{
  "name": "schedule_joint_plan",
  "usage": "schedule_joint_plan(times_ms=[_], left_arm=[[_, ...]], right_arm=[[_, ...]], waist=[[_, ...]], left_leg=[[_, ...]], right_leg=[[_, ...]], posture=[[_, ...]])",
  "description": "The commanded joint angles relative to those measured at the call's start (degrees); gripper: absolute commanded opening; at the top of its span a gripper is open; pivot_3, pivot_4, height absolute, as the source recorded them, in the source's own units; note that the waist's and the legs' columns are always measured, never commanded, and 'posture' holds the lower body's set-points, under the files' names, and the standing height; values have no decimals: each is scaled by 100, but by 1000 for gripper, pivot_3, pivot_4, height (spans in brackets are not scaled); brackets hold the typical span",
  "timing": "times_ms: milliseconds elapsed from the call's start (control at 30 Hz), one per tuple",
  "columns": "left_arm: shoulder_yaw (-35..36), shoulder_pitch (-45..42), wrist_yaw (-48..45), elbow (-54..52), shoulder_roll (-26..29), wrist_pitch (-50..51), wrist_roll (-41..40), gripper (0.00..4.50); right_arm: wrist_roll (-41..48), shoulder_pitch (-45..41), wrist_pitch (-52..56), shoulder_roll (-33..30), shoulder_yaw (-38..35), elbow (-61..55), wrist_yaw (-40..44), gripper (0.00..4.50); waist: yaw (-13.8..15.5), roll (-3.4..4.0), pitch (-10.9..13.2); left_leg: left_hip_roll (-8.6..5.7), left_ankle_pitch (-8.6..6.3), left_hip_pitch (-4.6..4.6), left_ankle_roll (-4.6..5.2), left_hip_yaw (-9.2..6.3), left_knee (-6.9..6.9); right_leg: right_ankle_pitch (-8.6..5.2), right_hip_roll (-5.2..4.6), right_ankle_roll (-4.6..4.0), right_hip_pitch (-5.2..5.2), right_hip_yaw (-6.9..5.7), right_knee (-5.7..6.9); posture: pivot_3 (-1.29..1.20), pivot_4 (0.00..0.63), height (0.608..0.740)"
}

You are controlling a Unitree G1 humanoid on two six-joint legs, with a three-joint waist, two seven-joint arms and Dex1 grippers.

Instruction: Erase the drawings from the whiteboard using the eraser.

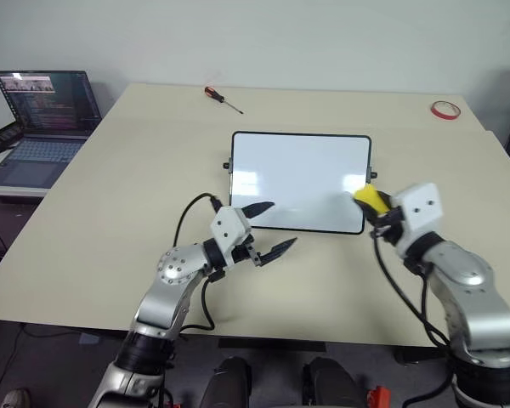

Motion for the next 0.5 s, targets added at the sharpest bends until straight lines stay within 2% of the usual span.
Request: schedule_joint_plan(times_ms=[33,200,333,500], left_arm=[[-237,-439,-641,617,-177,-547,-70,4500],[-574,-1138,-1279,1680,-442,-1175,209,4500],[-648,-1369,-1371,2178,-536,-1468,362,4500],[-691,-1424,-1347,2254,-684,-1455,471,4500]], right_arm=[[-102,107,820,67,-383,-486,-431,1182],[-6,87,1654,818,-858,-451,-998,1182],[29,70,1689,953,-808,-354,-1117,1182],[103,15,1505,1174,-705,4,-1297,1182]], waist=[[-21,0,0],[-28,0,0],[-36,1,0],[-27,1,0]], left_leg=[[1,0,1,0,1,0],[2,0,0,0,0,1],[2,0,1,1,6,1],[4,0,-1,2,2,2]], right_leg=[[0,5,0,0,1,1],[0,17,-1,-2,1,4],[0,18,0,-4,9,5],[0,17,1,-3,6,4]], posture=[[0,150,740],[0,150,740],[0,150,740],[0,150,740]])
